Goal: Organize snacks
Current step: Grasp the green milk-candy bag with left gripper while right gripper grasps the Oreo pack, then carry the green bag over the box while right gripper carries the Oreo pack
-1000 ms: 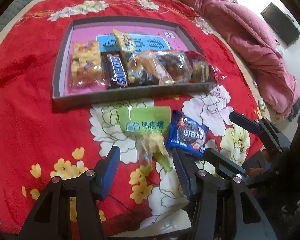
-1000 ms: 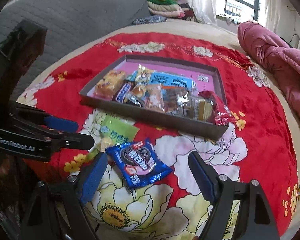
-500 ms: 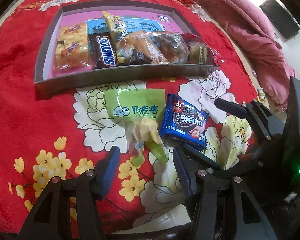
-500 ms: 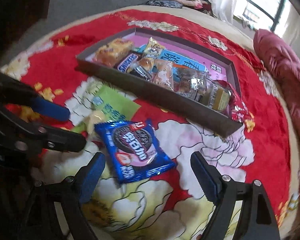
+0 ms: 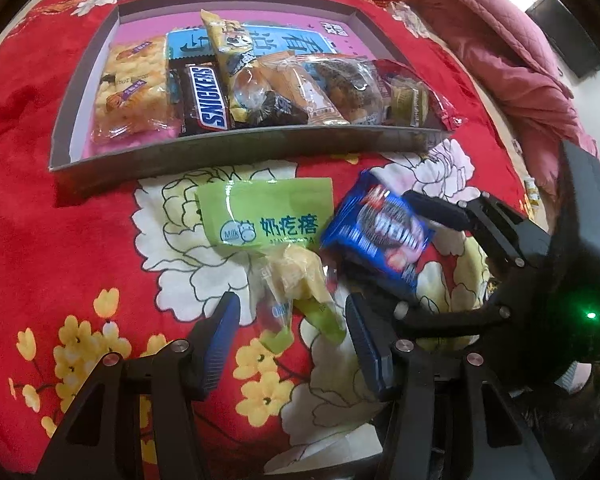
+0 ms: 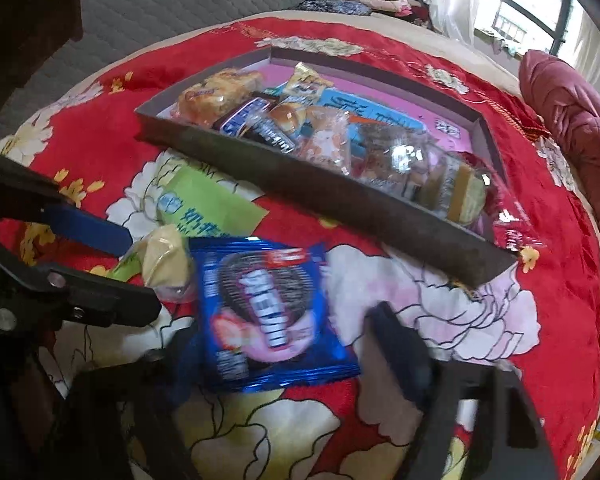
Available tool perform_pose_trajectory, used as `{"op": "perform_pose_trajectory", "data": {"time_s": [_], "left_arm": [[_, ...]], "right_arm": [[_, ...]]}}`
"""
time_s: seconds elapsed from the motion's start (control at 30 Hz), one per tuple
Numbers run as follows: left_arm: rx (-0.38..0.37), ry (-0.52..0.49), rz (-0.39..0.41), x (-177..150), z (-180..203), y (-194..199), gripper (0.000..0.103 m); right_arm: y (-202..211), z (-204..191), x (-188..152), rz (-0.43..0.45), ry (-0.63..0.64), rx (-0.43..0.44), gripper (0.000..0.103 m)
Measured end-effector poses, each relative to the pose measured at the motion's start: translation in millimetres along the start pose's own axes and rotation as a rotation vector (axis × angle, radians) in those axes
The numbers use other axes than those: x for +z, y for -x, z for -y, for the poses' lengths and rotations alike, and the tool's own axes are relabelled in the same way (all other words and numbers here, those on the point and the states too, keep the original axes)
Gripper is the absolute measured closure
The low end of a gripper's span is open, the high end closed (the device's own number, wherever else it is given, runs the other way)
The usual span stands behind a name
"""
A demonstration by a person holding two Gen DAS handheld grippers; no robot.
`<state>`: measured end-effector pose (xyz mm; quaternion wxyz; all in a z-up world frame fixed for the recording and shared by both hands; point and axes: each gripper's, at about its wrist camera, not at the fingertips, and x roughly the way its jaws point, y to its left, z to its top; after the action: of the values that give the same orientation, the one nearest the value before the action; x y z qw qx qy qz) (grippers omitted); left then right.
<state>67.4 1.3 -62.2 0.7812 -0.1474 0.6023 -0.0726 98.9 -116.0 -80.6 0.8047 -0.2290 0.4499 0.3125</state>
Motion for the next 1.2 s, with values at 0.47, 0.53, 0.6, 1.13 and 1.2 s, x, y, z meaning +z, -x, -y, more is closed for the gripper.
{"op": "perform_pose_trajectory", "data": {"time_s": [0.47,0.53,0.6,1.13,1.2], "left_arm": [[0.042,0.024,0.037,12.0,5.7,-14.5,0.059],[0.063,0.02,0.044,10.4,5.6,-15.5,0.062],[0.084,-0.002,0.05,7.2,8.6,-16.4,0.063],[0.079,-0.018,0.193,12.5,7.7,34.2,0.067],[0.076,-0.004,0.213,16.2,4.3,41.8,0.067]], "right_arm": [[7.1,29.1,-3.6,0.016,-0.132,-0.024,0.048],[8.0,31.8,-3.6,0.019,-0.15,-0.02,0.049],[9.0,34.0,-3.9,0.02,-0.166,-0.019,0.049],[33.1,46.3,-3.2,0.124,-0.268,0.029,0.05],[40.3,44.9,-0.3,0.158,-0.27,0.029,0.05]]}}
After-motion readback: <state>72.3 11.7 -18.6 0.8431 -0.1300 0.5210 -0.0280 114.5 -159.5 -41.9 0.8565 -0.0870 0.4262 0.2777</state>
